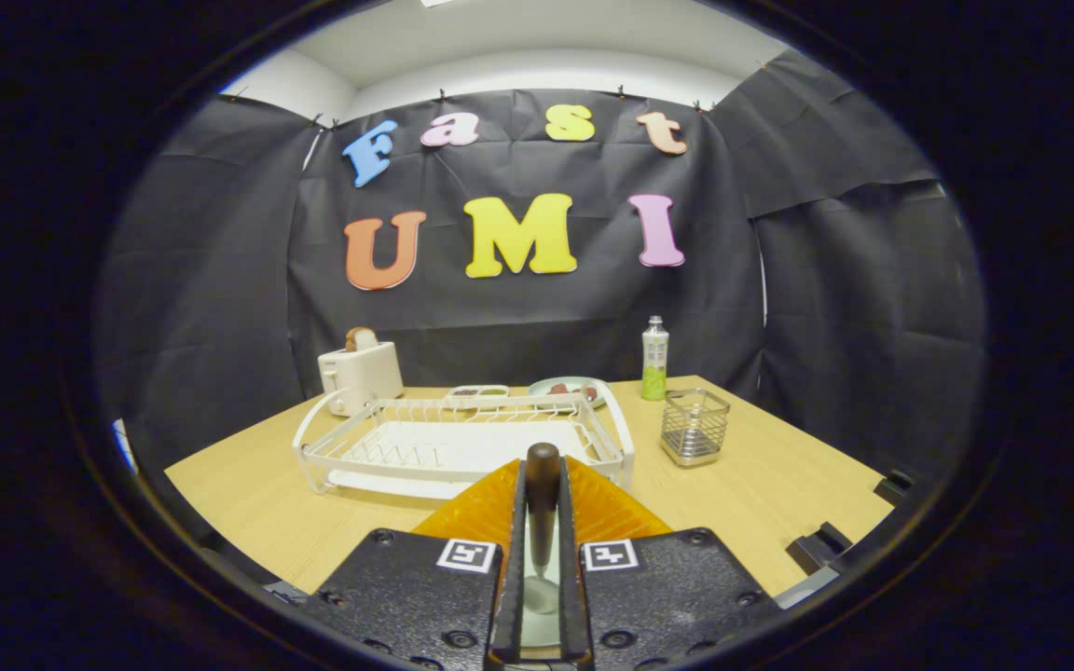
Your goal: Take the plate from the dish rack, then take the spoon from the basket and place it into the plate.
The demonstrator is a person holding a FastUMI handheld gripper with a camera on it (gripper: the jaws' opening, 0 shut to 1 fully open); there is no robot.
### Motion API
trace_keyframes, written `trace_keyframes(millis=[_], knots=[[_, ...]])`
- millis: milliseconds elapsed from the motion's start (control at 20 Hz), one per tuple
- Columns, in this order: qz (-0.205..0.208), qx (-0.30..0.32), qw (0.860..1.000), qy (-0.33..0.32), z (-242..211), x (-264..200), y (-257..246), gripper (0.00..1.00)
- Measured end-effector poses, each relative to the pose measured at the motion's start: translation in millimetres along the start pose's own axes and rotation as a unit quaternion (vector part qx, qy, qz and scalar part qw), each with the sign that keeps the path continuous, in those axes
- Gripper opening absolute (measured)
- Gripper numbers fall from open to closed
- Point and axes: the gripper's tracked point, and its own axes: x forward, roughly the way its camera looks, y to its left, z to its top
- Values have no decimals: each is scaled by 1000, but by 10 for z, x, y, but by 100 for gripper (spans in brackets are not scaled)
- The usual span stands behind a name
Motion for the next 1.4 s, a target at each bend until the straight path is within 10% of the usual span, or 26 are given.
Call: trace_keyframes(millis=[250, 1200, 1400], knots=[[-13, 47, 998, -46, 355, -282, -301, 25], [19, -17, 999, -37, 844, -768, -323, 100], [11, -36, 998, -53, 977, -893, -336, 100]])
